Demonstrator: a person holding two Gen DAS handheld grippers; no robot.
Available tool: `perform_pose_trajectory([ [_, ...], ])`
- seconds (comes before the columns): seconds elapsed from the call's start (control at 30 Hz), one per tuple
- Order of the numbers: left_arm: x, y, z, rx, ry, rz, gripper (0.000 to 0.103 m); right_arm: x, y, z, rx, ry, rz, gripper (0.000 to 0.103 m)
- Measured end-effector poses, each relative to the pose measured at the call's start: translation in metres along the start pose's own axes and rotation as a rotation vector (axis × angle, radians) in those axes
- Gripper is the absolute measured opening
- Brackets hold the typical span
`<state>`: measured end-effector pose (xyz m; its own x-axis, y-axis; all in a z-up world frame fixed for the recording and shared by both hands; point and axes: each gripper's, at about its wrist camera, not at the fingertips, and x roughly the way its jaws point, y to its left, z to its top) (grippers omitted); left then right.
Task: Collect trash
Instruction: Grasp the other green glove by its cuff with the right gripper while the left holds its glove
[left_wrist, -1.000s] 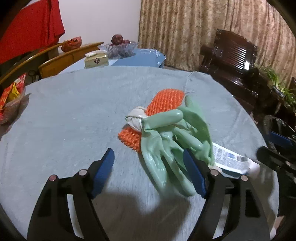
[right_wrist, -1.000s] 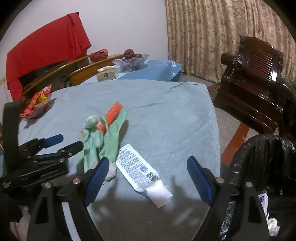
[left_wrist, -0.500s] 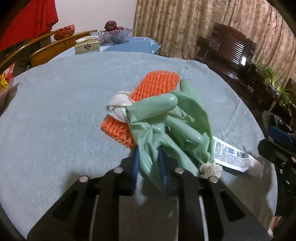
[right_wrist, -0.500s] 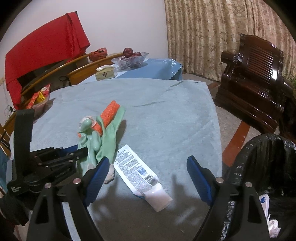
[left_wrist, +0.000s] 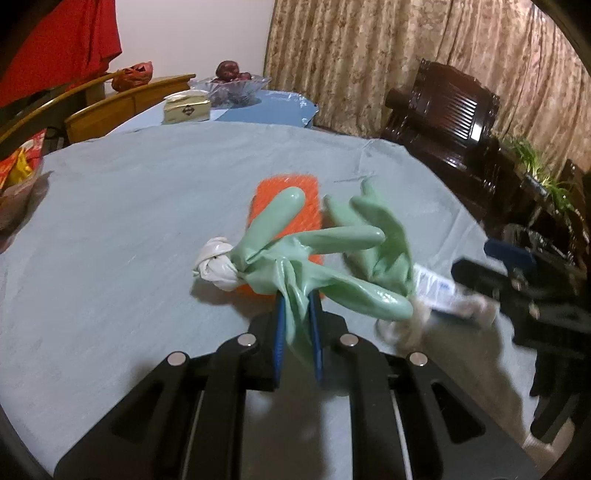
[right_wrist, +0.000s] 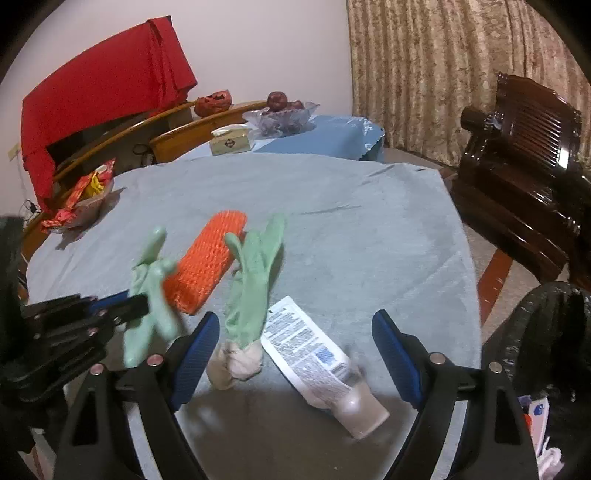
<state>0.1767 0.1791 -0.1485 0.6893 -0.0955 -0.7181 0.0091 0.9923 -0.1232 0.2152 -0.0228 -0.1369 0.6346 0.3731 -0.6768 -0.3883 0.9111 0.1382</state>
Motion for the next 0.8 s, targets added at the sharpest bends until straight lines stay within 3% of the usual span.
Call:
perform_pose_trajectory([
  [0.23, -0.002, 0.021, -0.016, 0.008, 0.033, 0.035, 0.012, 0.027, 0.015, 0.003, -0.006, 0.038, 0.018, 0.079],
  [0.43, 0.003, 0.027, -0.017, -0.004, 0.040, 0.038, 0.024, 0.048, 0.028, 0.004, -0.021, 0.070, 0.016, 0.071],
  [0.57, 0.008, 0.034, -0.016, -0.037, 0.040, 0.049, 0.048, 0.059, 0.031, 0.003, -0.030, 0.109, 0.035, 0.048],
  [0.67, 0.016, 0.039, -0.016, -0.060, 0.055, 0.042, 0.052, 0.061, 0.036, 0.002, -0.048, 0.124, 0.075, 0.030],
  [0.8, 0.025, 0.042, -0.013, -0.086, 0.067, 0.028, 0.055, 0.051, 0.037, 0.004, -0.050, 0.113, 0.099, 0.024],
])
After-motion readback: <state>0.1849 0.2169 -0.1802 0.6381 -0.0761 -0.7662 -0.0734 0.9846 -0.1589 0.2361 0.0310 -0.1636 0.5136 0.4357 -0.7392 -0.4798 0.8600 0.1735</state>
